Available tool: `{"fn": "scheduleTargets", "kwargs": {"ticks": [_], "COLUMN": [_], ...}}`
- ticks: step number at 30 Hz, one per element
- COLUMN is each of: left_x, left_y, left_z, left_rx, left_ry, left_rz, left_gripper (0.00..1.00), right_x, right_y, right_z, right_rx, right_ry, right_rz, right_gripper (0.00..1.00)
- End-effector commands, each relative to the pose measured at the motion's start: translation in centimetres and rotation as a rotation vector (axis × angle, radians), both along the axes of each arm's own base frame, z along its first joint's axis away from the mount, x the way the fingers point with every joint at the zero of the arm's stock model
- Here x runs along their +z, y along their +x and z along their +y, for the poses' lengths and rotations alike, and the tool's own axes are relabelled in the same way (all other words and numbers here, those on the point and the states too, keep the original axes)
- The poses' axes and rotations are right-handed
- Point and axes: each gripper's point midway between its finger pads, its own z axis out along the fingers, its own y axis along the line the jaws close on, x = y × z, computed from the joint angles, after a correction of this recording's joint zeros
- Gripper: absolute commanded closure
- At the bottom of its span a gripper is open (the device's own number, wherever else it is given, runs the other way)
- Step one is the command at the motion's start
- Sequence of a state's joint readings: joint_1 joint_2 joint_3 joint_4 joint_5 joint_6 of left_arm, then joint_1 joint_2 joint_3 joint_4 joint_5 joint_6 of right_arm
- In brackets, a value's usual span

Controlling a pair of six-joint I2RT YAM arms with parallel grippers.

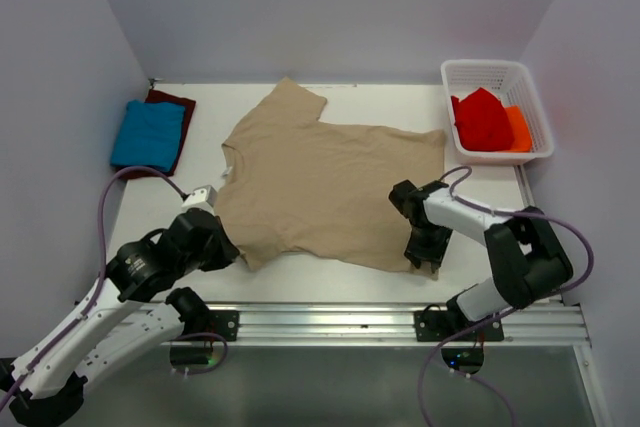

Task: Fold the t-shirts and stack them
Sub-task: Flatten the tshirt out

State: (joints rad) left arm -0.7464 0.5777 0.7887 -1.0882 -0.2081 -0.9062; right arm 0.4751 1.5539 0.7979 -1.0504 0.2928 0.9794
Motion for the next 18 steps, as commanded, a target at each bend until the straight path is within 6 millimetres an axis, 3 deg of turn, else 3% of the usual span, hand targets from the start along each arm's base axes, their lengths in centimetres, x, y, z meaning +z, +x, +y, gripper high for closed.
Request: {"fn": "scheduleTargets", "kwargs": {"ticks": [1,9,18], "left_x": [1.3,1.3,1.3], "left_y": [0.4,0.5,0.3], "left_z": [0.5,0.7,1.1], "left_rx": [0.038,0.054,0.094], "left_ry": [-0.007,0.007,0.005], "left_rz": [-0.029,-0.022,-0.002], "left_gripper": [0.94,0.94,0.95], "right_x": [0.3,-0.3,-2.0], "right_y": [5.5,6.7,5.2], "right_z": [3.8,4.5,2.9], "right_rx": [0.049,0.096,0.092], "right_ry": [0.211,0.24,0.162], "right_rz": [-0.309,-0.338,-0.27], "right_gripper": [0.54,0.57,0.59]}}
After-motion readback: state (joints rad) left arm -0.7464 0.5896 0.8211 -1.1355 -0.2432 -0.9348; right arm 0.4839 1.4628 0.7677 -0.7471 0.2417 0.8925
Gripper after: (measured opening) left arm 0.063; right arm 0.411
